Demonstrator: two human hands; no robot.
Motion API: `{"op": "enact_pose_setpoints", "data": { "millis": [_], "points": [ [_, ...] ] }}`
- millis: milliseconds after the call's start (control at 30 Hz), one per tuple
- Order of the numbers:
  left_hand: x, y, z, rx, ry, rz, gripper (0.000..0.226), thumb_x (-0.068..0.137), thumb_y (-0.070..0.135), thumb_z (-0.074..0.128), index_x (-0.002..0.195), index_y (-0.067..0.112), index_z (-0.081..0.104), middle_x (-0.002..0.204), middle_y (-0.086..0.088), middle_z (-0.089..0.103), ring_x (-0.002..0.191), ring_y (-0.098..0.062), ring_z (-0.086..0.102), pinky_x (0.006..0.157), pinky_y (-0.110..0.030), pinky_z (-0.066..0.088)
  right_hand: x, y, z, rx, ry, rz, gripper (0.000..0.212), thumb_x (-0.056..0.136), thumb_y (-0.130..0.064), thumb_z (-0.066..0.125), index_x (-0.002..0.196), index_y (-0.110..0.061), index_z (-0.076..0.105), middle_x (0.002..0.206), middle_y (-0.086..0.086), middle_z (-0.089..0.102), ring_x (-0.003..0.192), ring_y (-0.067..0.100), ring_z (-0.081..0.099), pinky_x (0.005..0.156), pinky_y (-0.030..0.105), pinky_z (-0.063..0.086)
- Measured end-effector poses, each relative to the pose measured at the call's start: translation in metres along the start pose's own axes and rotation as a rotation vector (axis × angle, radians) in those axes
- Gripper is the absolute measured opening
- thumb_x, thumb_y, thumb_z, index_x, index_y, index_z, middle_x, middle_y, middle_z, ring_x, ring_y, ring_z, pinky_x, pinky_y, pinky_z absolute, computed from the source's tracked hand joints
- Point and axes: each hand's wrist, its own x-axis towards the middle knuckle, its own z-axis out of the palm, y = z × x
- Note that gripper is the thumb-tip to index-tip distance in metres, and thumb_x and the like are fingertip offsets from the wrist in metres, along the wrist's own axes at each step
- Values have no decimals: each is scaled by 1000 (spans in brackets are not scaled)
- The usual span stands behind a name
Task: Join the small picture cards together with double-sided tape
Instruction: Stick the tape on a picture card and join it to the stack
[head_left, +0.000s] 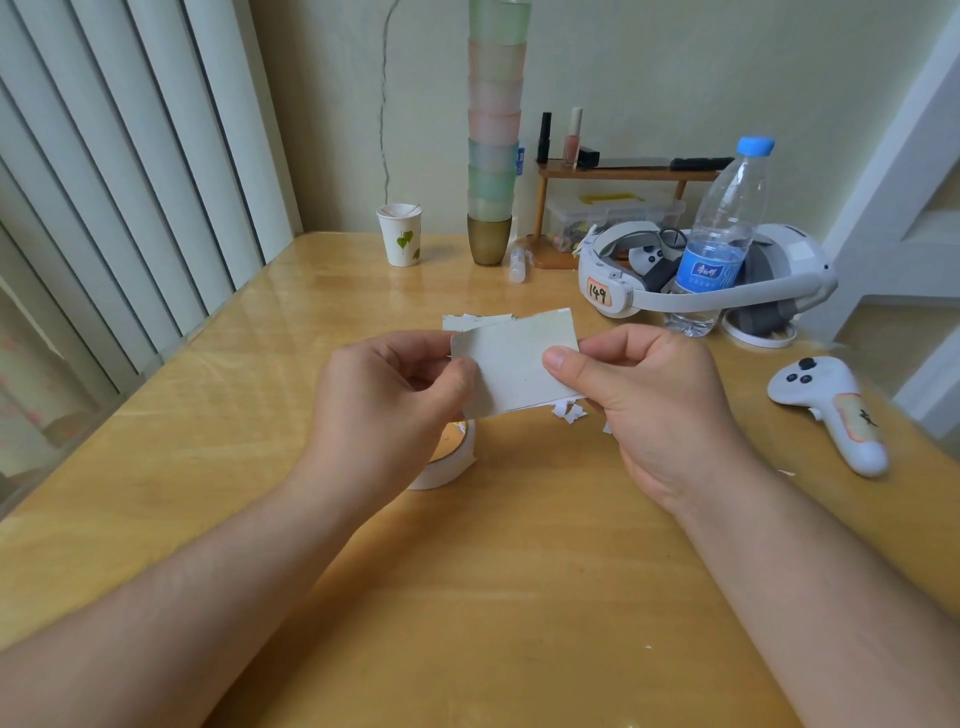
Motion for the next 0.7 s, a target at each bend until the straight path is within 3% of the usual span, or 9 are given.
{"op": "enact_pose_setpoints", "data": {
  "millis": [100,200,433,500,600,700],
  "points": [
    [-1,3,0,-119,-30,-66,25,96,4,70,85,24,82,68,6,74,60,-10,68,70,-29,62,2,0,0,48,4,64,23,73,-16,92,82,-16,71,77,1,72,67,13,62,59,22,47],
    [0,3,2,-287,-120,-175,31,98,1,67,72,16,77,61,6,69,58,-12,66,74,-35,60,4,1,-1,140,-14,115,23,73,-9,90,83,-14,69,83,6,75,78,21,64,66,31,49],
    [4,-1,0,-222,-110,-107,34,95,2,70,70,22,80,59,7,65,55,-7,61,61,-21,57,0,4,2,120,-53,49,24,81,-6,84,80,-20,65,78,5,68,80,23,62,69,37,47],
    [4,-3,-1,-219,-117,-81,36,95,2,70,71,26,82,62,1,67,58,-10,61,64,-27,61,-2,1,2,158,-123,55,28,85,-1,78,94,-19,60,86,4,74,82,23,64,74,42,43],
    [2,-4,0,-214,-144,-30,29,95,3,72,83,26,85,78,-18,75,66,-18,65,80,-47,63,-4,-1,2,170,-240,92,45,85,2,76,115,-25,55,95,2,78,85,21,67,77,40,43],
    [0,-7,0,-204,-163,20,31,95,1,73,88,29,85,85,-12,80,72,-19,69,84,-56,61,-5,2,2,104,-291,101,51,82,-1,80,120,-29,61,91,-3,77,80,14,68,71,31,49]
  ]
}}
